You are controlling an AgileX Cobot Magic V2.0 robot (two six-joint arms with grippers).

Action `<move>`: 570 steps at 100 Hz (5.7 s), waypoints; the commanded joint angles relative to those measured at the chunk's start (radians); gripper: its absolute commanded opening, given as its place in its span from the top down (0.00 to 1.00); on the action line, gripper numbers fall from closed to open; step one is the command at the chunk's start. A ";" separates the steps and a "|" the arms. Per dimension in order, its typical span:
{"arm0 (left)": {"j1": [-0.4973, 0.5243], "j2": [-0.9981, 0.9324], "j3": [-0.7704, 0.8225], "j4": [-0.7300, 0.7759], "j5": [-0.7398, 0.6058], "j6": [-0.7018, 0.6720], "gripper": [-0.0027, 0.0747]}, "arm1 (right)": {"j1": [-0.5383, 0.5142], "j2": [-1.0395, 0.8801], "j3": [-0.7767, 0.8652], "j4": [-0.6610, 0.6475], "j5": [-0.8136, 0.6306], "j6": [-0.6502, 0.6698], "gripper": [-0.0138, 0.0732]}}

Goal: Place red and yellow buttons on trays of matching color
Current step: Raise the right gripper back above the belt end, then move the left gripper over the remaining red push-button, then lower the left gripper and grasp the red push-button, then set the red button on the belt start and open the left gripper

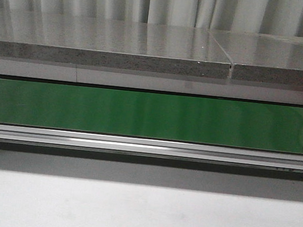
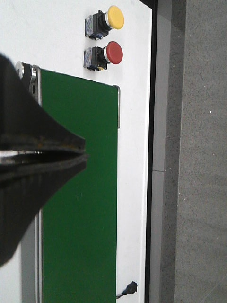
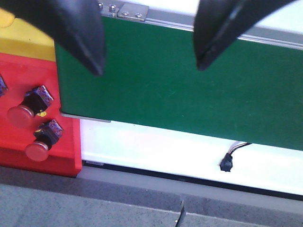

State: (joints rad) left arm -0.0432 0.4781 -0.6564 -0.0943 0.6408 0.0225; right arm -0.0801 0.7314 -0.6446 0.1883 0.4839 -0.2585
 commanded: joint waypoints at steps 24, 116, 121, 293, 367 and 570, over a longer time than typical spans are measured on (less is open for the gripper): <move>-0.008 0.005 -0.027 -0.009 -0.074 0.001 0.99 | 0.000 -0.009 -0.023 0.007 -0.080 -0.012 0.92; -0.006 0.032 -0.046 0.012 -0.089 -0.004 0.09 | 0.000 -0.009 -0.023 0.007 -0.078 -0.012 0.92; 0.000 0.064 -0.068 0.033 -0.089 -0.033 0.10 | 0.000 -0.009 -0.023 0.007 -0.078 -0.012 0.92; 0.380 1.408 -0.746 -0.095 -0.091 -0.176 0.11 | 0.000 -0.007 -0.023 0.007 -0.078 -0.012 0.92; 0.380 1.428 -0.772 -0.129 -0.052 -0.176 0.75 | 0.000 -0.007 -0.023 0.007 -0.078 -0.012 0.92; 0.156 1.146 -0.649 -0.205 0.215 0.070 0.06 | 0.000 -0.007 -0.023 0.007 -0.078 -0.012 0.92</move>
State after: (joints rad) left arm 0.1177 1.6657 -1.2672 -0.2607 0.8819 0.0751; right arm -0.0801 0.7306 -0.6409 0.1883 0.4794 -0.2585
